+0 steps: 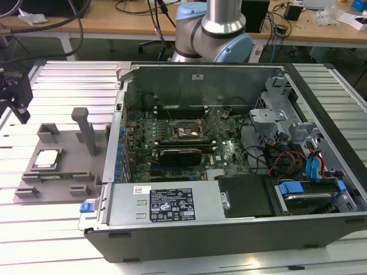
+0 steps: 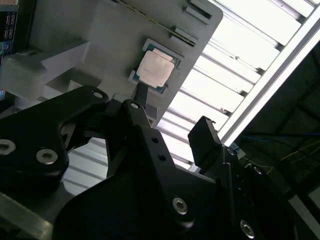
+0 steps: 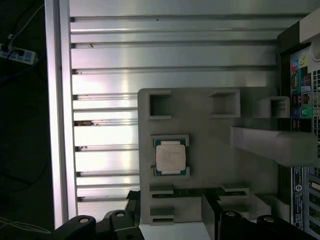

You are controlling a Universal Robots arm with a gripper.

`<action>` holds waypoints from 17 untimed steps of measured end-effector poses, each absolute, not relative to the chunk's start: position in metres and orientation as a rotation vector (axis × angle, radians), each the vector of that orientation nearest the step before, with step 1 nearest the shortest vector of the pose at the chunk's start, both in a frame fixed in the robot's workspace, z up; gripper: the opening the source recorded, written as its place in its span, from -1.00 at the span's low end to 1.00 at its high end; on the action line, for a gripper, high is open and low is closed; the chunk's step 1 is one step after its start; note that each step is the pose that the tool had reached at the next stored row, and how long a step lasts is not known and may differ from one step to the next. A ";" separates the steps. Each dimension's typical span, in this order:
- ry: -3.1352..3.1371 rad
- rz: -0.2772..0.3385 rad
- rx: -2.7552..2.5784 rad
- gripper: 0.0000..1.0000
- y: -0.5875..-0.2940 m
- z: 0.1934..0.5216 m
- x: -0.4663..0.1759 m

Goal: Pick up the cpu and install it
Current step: 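Pick up the cpu and move it towards the insertion slot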

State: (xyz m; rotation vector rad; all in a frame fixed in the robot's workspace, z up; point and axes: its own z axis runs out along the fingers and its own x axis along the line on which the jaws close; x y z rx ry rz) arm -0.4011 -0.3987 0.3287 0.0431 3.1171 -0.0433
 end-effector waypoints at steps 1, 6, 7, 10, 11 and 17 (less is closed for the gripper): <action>3.117 -0.043 0.043 0.20 -0.399 0.328 -0.401; 3.117 -0.043 0.043 0.20 -0.399 0.327 -0.401; 3.117 -0.043 0.043 0.20 -0.399 0.326 -0.401; 3.117 -0.043 0.043 0.20 -0.399 0.325 -0.401; 3.117 -0.043 0.043 0.20 -0.399 0.325 -0.401; 3.117 -0.043 0.043 0.20 -0.399 0.322 -0.401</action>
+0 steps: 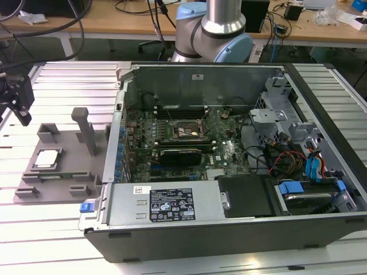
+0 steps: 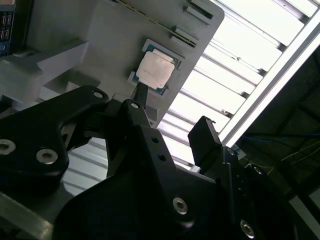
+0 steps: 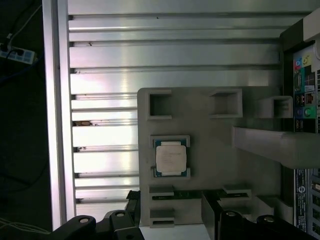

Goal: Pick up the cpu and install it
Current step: 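Pick up the cpu and move it towards the insertion slot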

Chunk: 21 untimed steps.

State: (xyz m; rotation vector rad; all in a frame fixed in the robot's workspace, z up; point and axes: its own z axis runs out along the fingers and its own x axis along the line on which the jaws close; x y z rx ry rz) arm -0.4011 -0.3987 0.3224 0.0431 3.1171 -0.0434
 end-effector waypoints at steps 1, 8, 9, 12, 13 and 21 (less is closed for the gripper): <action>3.117 -0.043 0.043 0.20 -0.399 0.322 -0.401; 3.117 -0.043 0.043 0.20 -0.399 0.319 -0.401; 3.117 -0.043 0.043 0.20 -0.399 0.319 -0.401; 3.117 -0.043 0.043 0.20 -0.399 0.318 -0.401; 3.117 -0.043 0.043 0.20 -0.399 0.318 -0.401; 3.117 -0.043 0.043 0.20 -0.399 0.315 -0.401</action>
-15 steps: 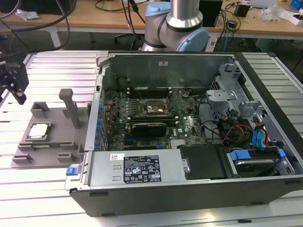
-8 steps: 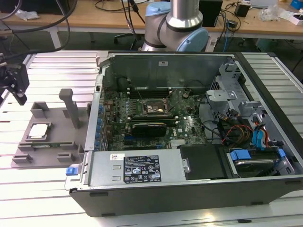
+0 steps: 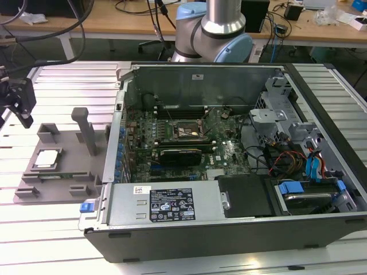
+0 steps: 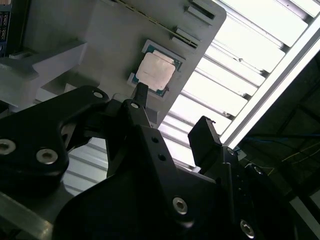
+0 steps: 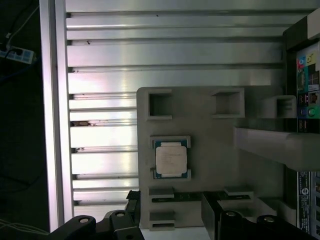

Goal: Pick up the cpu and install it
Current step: 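Pick up the cpu and move it towards the insertion slot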

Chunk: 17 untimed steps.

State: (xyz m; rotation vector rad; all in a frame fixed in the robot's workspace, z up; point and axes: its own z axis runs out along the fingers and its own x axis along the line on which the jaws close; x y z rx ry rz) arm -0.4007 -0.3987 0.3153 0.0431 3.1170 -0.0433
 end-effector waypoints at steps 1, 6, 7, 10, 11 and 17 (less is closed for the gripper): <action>3.117 -0.043 0.043 0.20 -0.399 0.315 -0.401; 3.117 -0.043 0.043 0.20 -0.399 0.313 -0.401; 3.117 -0.043 0.043 0.20 -0.399 0.312 -0.401; 3.117 -0.043 0.043 0.20 -0.399 0.311 -0.400; 3.117 -0.043 0.043 0.20 -0.399 0.311 -0.400; 3.117 -0.043 0.043 0.20 -0.399 0.308 -0.400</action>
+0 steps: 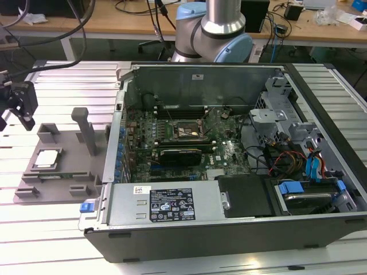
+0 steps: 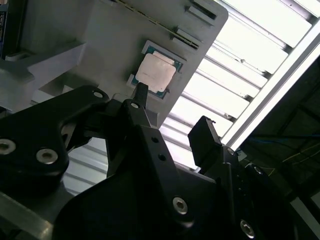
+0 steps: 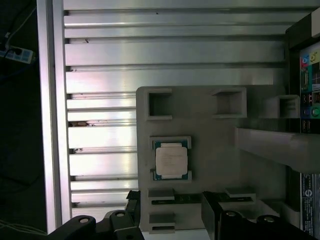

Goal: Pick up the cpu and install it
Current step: 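Pick up the cpu and move it towards the insertion slot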

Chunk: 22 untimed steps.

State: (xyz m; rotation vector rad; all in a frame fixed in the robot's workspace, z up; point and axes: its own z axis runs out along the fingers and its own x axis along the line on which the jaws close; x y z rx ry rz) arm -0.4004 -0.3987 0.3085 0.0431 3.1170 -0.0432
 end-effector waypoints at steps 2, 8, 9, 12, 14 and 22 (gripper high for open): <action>3.117 -0.043 0.043 0.20 -0.399 0.305 -0.400; 3.117 -0.043 0.041 0.20 -0.399 0.285 -0.394; 3.117 -0.043 0.031 0.20 -0.399 0.283 -0.393; 3.117 -0.043 -0.007 0.20 -0.399 0.281 -0.392; 3.116 -0.042 -0.029 0.20 -0.399 0.279 -0.391; 3.117 -0.043 -0.034 0.20 -0.399 0.276 -0.389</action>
